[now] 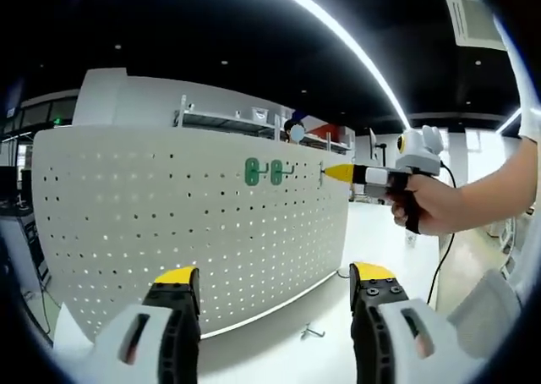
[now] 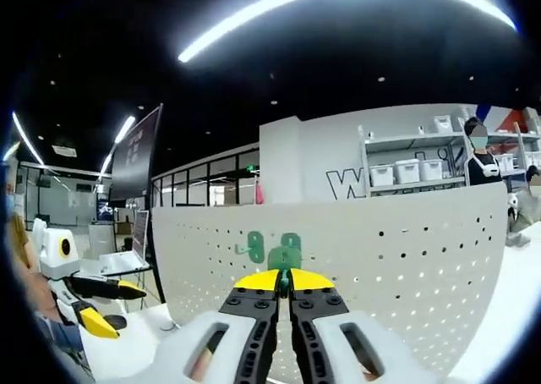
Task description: Insert the hook assembly into the mounting plate slot until the hook locks in place.
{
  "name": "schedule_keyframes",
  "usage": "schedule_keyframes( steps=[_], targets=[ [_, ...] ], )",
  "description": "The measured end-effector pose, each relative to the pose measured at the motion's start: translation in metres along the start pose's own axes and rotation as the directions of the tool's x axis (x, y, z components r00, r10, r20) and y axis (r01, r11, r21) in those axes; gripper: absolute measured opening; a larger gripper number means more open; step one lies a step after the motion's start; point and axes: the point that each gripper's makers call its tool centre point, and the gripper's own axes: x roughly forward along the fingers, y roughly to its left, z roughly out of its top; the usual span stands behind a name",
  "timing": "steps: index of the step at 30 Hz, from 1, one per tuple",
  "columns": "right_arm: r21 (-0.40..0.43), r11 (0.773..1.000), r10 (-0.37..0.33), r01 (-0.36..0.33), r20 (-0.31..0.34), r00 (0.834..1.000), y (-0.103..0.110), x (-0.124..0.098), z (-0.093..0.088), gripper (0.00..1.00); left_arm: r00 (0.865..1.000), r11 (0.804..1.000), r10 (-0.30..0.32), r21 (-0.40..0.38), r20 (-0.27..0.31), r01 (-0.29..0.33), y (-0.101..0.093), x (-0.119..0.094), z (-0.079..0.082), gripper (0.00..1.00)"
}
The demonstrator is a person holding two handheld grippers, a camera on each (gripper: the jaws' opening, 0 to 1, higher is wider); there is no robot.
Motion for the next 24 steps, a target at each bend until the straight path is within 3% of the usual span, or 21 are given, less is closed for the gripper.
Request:
schedule_keyframes(
  steps=[17, 24],
  targets=[
    [-0.025, 0.999, -0.043, 0.043, 0.004, 0.999, -0.031, 0.02, 0.005, 0.01, 1.0, 1.0, 0.019, 0.008, -0.024, -0.019, 0.004, -0.012, -0.004, 0.74],
    [-0.019, 0.999, -0.044, 0.044, 0.012, 0.999, -0.04, 0.027, 0.006, 0.01, 0.998, 1.0, 0.018, 0.016, -0.059, -0.017, 0.001, -0.019, -0.013, 0.74]
  ],
)
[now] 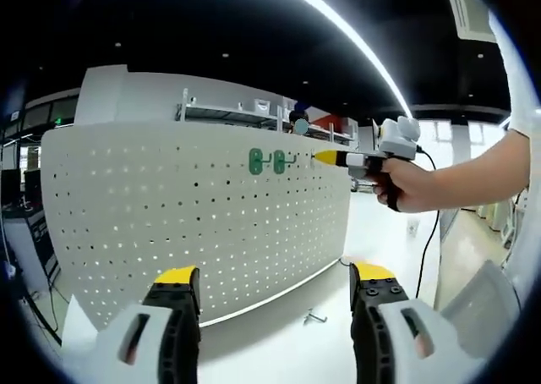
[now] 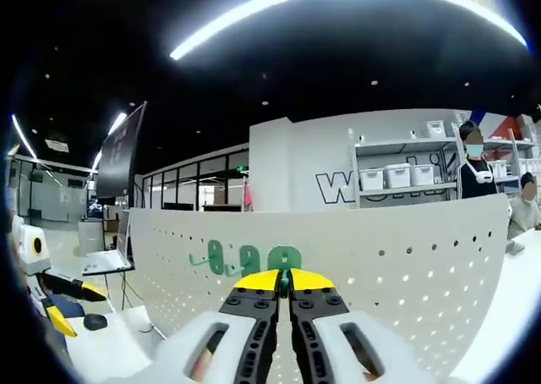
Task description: Insert the hook assembly into the mounting plate slot until the hook locks in place.
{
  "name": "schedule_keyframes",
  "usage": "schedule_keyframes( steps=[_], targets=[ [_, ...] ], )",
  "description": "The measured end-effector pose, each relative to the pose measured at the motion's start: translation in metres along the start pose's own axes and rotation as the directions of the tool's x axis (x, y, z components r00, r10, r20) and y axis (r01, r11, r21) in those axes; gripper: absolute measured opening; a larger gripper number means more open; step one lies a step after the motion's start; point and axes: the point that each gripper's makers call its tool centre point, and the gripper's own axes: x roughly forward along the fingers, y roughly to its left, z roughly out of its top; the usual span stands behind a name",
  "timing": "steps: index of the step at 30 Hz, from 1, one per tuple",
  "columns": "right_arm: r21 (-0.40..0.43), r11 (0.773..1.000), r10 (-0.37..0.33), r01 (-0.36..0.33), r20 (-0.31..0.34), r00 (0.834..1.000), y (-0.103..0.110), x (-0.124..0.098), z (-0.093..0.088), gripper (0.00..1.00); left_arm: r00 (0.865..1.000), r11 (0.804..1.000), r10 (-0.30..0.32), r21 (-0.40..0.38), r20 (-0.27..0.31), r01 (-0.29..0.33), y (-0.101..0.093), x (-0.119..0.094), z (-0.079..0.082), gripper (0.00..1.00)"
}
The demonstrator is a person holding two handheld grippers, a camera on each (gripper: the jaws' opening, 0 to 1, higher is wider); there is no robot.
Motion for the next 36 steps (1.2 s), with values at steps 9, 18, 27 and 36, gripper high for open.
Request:
schedule_keyframes(
  steps=[9, 18, 27, 36],
  targets=[
    [-0.011, 1.0, -0.002, 0.002, 0.004, 1.0, -0.004, 0.008, -0.002, 0.01, 0.999, 1.0, -0.011, -0.001, -0.053, 0.011, 0.0, -0.008, -0.017, 0.74],
    [-0.034, 0.999, -0.003, 0.003, 0.001, 1.0, -0.006, 0.014, -0.004, 0.01, 0.994, 1.0, -0.028, -0.006, -0.109, 0.027, -0.002, -0.015, -0.037, 0.74],
    [-0.054, 0.999, -0.001, 0.001, -0.001, 1.0, -0.004, 0.02, -0.006, 0.01, 0.99, 1.0, -0.022, -0.016, -0.143, 0.02, 0.0, -0.023, -0.049, 0.74],
    [-0.079, 0.996, -0.03, 0.029, -0.021, 0.999, -0.006, 0.025, -0.009, 0.01, 0.987, 1.0, -0.02, -0.016, -0.156, 0.017, 0.001, -0.025, -0.053, 0.73]
  ],
)
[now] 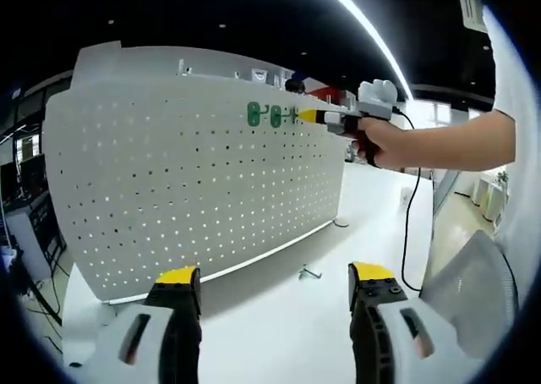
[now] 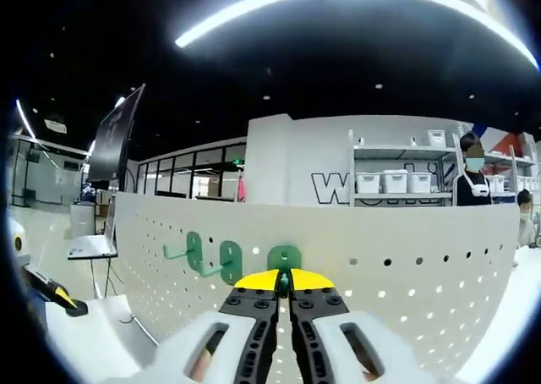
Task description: Insert the hook assembly into the mounting plate slot until the hook locks in place.
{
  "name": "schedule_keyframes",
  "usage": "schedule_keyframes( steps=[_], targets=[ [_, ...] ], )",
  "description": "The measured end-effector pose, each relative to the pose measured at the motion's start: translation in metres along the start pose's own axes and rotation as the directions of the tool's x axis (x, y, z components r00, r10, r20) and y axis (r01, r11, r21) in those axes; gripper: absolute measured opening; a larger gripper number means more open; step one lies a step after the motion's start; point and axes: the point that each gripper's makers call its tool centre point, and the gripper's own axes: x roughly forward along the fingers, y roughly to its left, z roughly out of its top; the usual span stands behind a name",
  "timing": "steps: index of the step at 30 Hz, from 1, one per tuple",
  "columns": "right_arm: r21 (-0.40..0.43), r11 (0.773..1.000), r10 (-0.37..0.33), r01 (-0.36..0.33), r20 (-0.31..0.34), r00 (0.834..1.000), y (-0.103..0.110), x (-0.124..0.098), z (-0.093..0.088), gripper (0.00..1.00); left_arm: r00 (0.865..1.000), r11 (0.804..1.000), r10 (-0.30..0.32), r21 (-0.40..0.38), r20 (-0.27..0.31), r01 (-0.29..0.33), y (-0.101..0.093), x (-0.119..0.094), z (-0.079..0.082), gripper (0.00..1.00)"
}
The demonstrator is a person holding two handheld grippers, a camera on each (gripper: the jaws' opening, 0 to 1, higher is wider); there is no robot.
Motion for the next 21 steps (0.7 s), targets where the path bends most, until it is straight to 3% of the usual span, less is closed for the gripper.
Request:
schedule_keyframes(
  steps=[6, 21],
  targets=[
    [-0.014, 1.0, -0.019, 0.019, -0.009, 1.0, 0.0006, 0.001, -0.0002, 0.01, 1.0, 1.0, 0.003, -0.004, 0.002, -0.003, 0.0015, -0.0009, 0.0007, 0.73],
    [-0.063, 0.987, -0.147, 0.144, -0.029, 0.989, 0.0013, 0.0062, -0.0015, 0.01, 0.999, 0.999, -0.044, 0.005, -0.03, 0.044, -0.0008, -0.0017, -0.0065, 0.73]
  ],
)
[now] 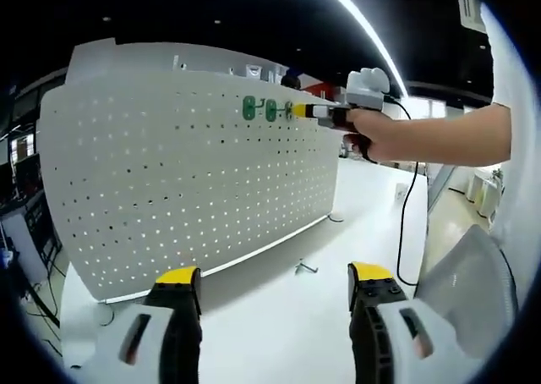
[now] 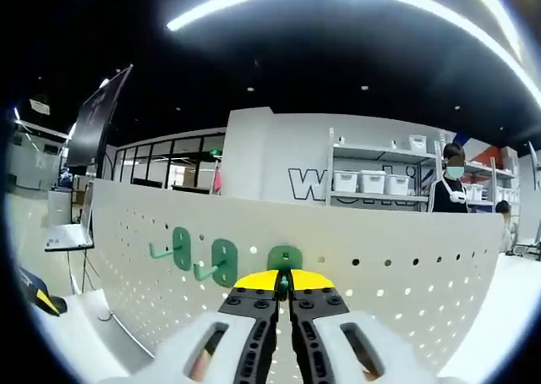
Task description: Insert the hook assembly into the mounting plate slot until the hook locks in place.
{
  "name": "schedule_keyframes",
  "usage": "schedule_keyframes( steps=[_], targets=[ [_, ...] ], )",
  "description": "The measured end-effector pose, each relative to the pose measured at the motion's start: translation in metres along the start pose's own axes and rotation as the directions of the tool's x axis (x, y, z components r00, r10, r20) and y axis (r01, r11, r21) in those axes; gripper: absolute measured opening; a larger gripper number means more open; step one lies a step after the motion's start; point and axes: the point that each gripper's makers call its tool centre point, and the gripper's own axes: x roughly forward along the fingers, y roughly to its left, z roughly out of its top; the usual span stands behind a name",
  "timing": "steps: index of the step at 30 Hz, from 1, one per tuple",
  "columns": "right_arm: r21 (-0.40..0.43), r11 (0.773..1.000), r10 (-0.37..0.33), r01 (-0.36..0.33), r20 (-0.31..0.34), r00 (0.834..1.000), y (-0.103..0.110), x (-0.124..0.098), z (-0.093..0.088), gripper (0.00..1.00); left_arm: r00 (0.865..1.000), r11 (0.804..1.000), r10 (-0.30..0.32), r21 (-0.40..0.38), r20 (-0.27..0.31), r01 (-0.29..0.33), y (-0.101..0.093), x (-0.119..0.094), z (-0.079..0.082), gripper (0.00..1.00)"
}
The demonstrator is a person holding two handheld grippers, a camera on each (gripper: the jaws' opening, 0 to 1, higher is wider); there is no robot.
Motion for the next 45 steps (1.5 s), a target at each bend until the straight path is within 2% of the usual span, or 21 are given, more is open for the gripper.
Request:
schedule_keyframes(
  steps=[14, 18, 26, 30, 38, 45],
  targets=[
    [0.016, 0.996, -0.089, 0.089, -0.005, 0.996, 0.001, 0.001, -0.001, 0.01, 1.0, 1.0, -0.001, 0.001, -0.012, 0.001, -0.001, -0.007, -0.004, 0.73],
    [0.017, 0.993, -0.113, 0.113, 0.012, 0.994, 0.0, 0.001, -0.003, 0.01, 1.0, 1.0, -0.012, 0.0, -0.022, 0.012, -0.003, -0.007, -0.006, 0.73],
    [0.046, 0.991, -0.124, 0.124, 0.011, 0.992, -0.001, 0.001, -0.002, 0.02, 1.0, 1.0, -0.018, 0.007, -0.023, 0.018, -0.002, -0.007, -0.005, 0.72],
    [0.089, 0.992, -0.094, 0.092, 0.019, 0.995, -0.001, -0.001, -0.004, 0.04, 1.0, 1.0, -0.013, 0.007, -0.019, 0.014, -0.001, -0.007, -0.005, 0.73],
    [0.056, 0.998, -0.002, 0.0, 0.029, 1.0, 0.008, -0.004, -0.006, 0.13, 1.0, 1.0, -0.019, 0.005, -0.017, 0.02, -0.003, -0.002, -0.005, 0.73],
    [0.059, 0.996, 0.062, -0.066, 0.067, 0.996, 0.01, -0.012, -0.003, 0.29, 0.999, 0.999, -0.036, 0.011, -0.007, 0.036, -0.008, 0.003, -0.001, 0.73]
  ],
)
